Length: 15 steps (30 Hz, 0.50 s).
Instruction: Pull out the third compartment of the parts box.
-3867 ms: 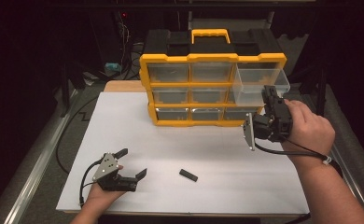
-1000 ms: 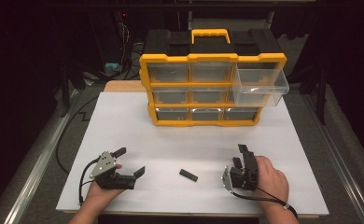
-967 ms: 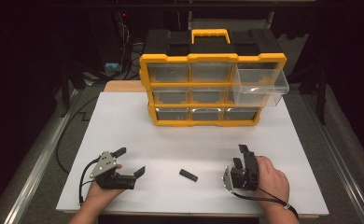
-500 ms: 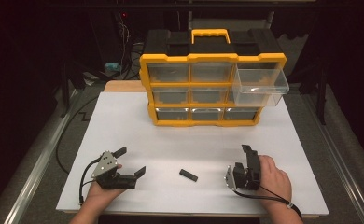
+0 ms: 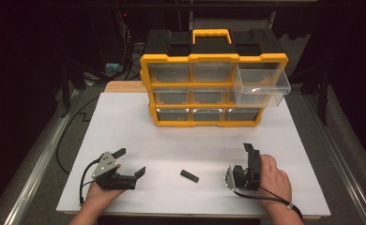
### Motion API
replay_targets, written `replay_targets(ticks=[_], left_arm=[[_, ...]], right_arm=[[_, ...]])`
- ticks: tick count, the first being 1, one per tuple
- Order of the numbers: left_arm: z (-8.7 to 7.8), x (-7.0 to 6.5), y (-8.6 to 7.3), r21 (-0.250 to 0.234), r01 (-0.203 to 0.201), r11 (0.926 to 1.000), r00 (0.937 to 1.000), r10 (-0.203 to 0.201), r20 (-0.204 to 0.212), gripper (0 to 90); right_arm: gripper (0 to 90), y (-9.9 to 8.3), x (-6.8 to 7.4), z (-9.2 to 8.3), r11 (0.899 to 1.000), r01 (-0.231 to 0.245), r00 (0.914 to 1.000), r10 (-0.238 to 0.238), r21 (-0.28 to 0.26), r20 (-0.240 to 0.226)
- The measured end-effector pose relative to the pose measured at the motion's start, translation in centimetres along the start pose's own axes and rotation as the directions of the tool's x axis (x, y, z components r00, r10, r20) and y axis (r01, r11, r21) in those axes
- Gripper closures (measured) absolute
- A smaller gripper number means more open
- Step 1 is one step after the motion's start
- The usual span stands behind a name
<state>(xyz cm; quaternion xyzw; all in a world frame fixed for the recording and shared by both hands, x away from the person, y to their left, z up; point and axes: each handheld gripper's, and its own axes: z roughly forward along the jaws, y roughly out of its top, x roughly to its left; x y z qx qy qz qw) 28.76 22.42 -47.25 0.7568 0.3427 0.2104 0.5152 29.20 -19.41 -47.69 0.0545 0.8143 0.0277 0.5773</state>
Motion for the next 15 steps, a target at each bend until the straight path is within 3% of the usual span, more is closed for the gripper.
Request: replay_targets(ticks=[6,12,15], left_arm=[[-0.24,0.25,0.10,-0.009,0.016,0.9998,0.9998,-0.016,-0.014,0.2],[-0.34,0.39,0.14,-0.016,0.029,0.9994,0.9993,-0.029,-0.023,0.2],[-0.25,0.41,0.11,-0.009,0.033,0.9994,0.9992,-0.033,-0.021,0.2]], right_arm=[[0.1,0.50,-0.12,-0.36,0.999,-0.017,0.9998,0.018,-0.027,0.013],[0.1,0.42,-0.02,-0.19,0.993,-0.104,0.9943,0.102,-0.047,-0.031],[0.1,0.20,-0.09,-0.09,0.986,-0.162,0.9857,0.160,-0.046,-0.055]])
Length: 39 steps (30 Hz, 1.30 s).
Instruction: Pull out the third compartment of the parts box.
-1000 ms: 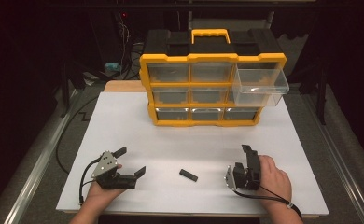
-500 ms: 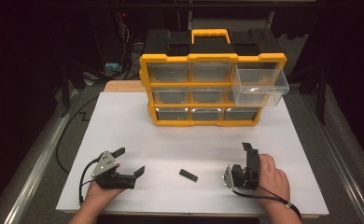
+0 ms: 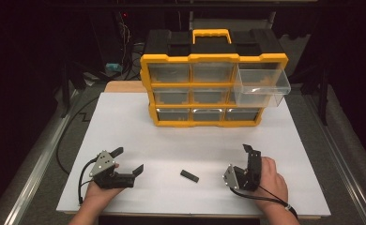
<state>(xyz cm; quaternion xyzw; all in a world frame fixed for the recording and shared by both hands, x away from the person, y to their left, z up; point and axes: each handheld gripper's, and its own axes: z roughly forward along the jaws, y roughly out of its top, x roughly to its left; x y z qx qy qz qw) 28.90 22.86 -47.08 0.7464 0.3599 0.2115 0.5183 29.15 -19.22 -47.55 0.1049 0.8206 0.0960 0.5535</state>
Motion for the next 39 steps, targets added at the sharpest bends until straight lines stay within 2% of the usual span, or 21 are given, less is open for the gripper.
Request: replay_targets(ticks=[3,6,9,11,12,13,15,16,18,21,23,24,26,27,29,31,32,33,35,36,39], left_arm=[[-0.1,0.1,0.0,-0.010,0.008,0.9999,1.0000,-0.008,-0.005,0.1],[-0.3,0.2,0.0,-0.007,0.010,0.9999,0.9999,-0.010,-0.007,0.1],[-0.4,0.3,0.0,-0.012,0.018,0.9998,0.9998,-0.018,-0.009,0.2],[-0.4,0.3,0.0,-0.011,0.018,0.9998,0.9998,-0.018,-0.010,0.1],[-0.4,0.3,0.0,-0.007,0.019,0.9998,0.9998,-0.019,-0.009,0.2],[-0.4,0.3,0.0,-0.006,0.019,0.9998,0.9998,-0.019,-0.007,0.2],[-0.4,0.3,0.1,-0.007,0.020,0.9998,0.9998,-0.020,-0.008,0.1],[-0.4,0.3,0.1,-0.007,0.021,0.9998,0.9998,-0.021,-0.008,0.2],[-0.4,0.3,0.0,0.000,0.020,0.9998,0.9998,-0.020,-0.008,0.1],[-0.4,0.4,0.0,0.006,0.026,0.9996,0.9996,-0.026,-0.012,0.1],[-0.4,0.4,0.0,0.011,0.029,0.9995,0.9995,-0.029,-0.013,0.2],[-0.4,0.5,0.0,0.015,0.027,0.9995,0.9995,-0.027,-0.015,0.1],[-0.4,0.6,0.0,0.015,0.034,0.9993,0.9993,-0.034,-0.016,0.1],[-0.4,0.6,0.0,0.013,0.036,0.9993,0.9992,-0.036,-0.019,0.2],[-0.4,0.7,0.0,0.012,0.039,0.9992,0.9991,-0.038,-0.018,0.2],[-0.2,0.7,0.0,0.019,0.035,0.9992,0.9992,-0.035,-0.018,0.2],[-0.2,0.7,0.0,0.021,0.036,0.9991,0.9992,-0.036,-0.019,0.2],[-0.2,0.7,0.1,0.017,0.040,0.9991,0.9990,-0.040,-0.019,0.2],[-0.2,0.6,0.2,0.008,0.042,0.9991,0.9989,-0.042,-0.021,0.2],[-0.2,0.6,0.2,0.007,0.043,0.9990,0.9988,-0.043,-0.022,0.2],[-0.1,0.7,0.1,0.023,0.031,0.9992,0.9993,-0.031,-0.023,0.2]], right_arm=[[0.1,-0.3,-0.4,0.0,0.997,-0.082,0.9961,0.082,-0.001,-0.032],[0.2,-0.7,-0.6,-0.1,0.984,-0.180,0.9818,0.181,0.012,-0.058],[0.2,-1.0,-0.8,-0.2,0.956,-0.293,0.9519,0.293,0.004,-0.091],[0.3,-1.3,-0.9,-0.3,0.927,-0.375,0.9187,0.374,0.013,-0.128],[0.3,-1.4,-1.0,-0.3,0.918,-0.395,0.9089,0.393,0.015,-0.139],[0.3,-1.5,-1.1,-0.3,0.895,-0.446,0.8824,0.444,0.020,-0.156],[0.3,-1.8,-1.2,-0.4,0.856,-0.516,0.8390,0.512,0.025,-0.185],[0.3,-2.0,-1.3,-0.5,0.843,-0.537,0.8246,0.530,0.022,-0.199],[0.5,-2.4,-1.6,-0.6,0.798,-0.603,0.7723,0.592,0.030,-0.230],[0.9,-3.0,-1.7,-0.7,0.724,-0.689,0.6875,0.671,0.044,-0.277],[0.8,-3.3,-1.8,-0.6,0.681,-0.730,0.6365,0.708,0.056,-0.305],[0.7,-3.5,-1.8,-0.6,0.651,-0.757,0.6016,0.732,0.066,-0.320],[0.4,-3.7,-1.8,-0.5,0.599,-0.798,0.5401,0.762,0.072,-0.357],[0.3,-3.8,-1.8,-0.4,0.577,-0.814,0.5154,0.771,0.066,-0.375],[0.3,-4.0,-2.0,-0.3,0.542,-0.837,0.4747,0.784,0.069,-0.400],[0.3,-4.0,-2.2,-0.2,0.500,-0.864,0.4312,0.796,0.060,-0.424],[0.3,-4.0,-2.3,-0.1,0.494,-0.868,0.4282,0.798,0.054,-0.424],[0.3,-3.9,-2.4,-0.2,0.493,-0.869,0.4304,0.798,0.047,-0.422],[0.3,-3.9,-2.5,-0.2,0.485,-0.874,0.4244,0.793,0.032,-0.436],[0.3,-3.9,-2.6,-0.2,0.486,-0.873,0.4263,0.793,0.031,-0.435],[0.3,-3.8,-2.7,-0.2,0.497,-0.868,0.4503,0.784,-0.004,-0.427]])
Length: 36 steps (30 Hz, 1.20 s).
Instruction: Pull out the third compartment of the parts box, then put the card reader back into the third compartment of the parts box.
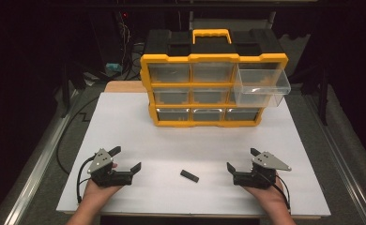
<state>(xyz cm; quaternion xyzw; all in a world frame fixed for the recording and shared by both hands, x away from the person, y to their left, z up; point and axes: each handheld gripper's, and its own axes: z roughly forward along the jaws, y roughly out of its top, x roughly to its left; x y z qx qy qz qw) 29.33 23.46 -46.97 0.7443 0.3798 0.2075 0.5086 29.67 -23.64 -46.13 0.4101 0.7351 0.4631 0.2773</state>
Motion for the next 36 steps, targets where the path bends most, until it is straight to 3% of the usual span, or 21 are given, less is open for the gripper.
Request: replay_targets(ticks=[5,8,22,30,36], left_arm=[[0.09,0.09,0.01,-0.006,0.008,1.0000,1.0000,-0.008,-0.001,0.1],[0.15,0.02,-0.01,0.001,0.006,1.0000,1.0000,-0.006,0.000,0.1],[0.00,0.00,0.12,-0.015,0.014,0.9998,0.9999,-0.014,0.008,0.2],[0.00,-0.12,0.16,-0.022,0.008,0.9997,0.9999,-0.007,0.009,0.2],[0.04,-0.13,0.15,-0.022,0.004,0.9997,0.9999,-0.004,0.011,0.2]], right_arm=[[0.3,0.16,0.19,0.03,0.999,0.018,0.9998,-0.019,-0.029,-0.005],[0.3,0.31,0.26,0.12,0.999,0.027,0.9996,-0.027,-0.017,0.000],[0.4,0.20,0.56,0.25,0.995,0.036,0.9989,-0.039,0.088,0.025],[0.4,0.05,0.70,0.43,0.988,0.040,0.9992,-0.041,0.147,0.003],[0.4,-0.06,0.69,0.87,0.977,0.028,0.9995,-0.024,0.209,-0.021]])
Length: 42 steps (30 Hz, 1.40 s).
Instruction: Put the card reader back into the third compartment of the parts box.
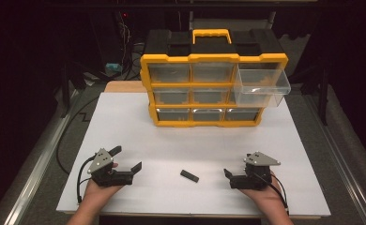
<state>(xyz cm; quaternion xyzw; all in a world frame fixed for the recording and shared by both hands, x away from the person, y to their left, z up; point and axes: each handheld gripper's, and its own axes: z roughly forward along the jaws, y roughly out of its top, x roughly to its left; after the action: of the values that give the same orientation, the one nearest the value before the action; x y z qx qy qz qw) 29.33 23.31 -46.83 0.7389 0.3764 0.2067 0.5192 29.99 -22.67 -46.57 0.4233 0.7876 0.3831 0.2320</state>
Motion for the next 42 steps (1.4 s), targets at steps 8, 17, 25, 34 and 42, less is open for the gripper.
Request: replay_targets(ticks=[8,17,25,34,42], left_arm=[[0.1,-0.2,0.0,0.001,-0.009,1.0000,0.9999,0.009,0.013,0.2],[0.0,-0.2,0.0,-0.003,-0.019,0.9998,0.9996,0.019,0.018,0.3],[0.1,-0.3,0.0,-0.003,-0.024,0.9997,0.9994,0.024,0.023,0.2],[0.0,-0.3,0.0,-0.011,-0.026,0.9996,0.9994,0.026,0.021,0.2],[0.0,-0.4,0.0,-0.020,-0.035,0.9992,0.9991,0.036,0.025,0.2]], right_arm=[[1.1,-0.1,0.0,0.1,0.999,0.003,0.9994,-0.001,0.046,-0.036],[0.4,0.0,0.4,0.2,0.998,0.026,0.9963,-0.022,0.049,-0.083],[0.3,0.3,1.2,0.4,0.999,0.049,0.9913,-0.046,0.021,-0.123],[0.4,0.7,2.4,0.9,0.997,0.076,0.9838,-0.070,0.028,-0.165],[0.4,1.1,3.7,1.5,0.994,0.106,0.9742,-0.097,0.035,-0.204]])
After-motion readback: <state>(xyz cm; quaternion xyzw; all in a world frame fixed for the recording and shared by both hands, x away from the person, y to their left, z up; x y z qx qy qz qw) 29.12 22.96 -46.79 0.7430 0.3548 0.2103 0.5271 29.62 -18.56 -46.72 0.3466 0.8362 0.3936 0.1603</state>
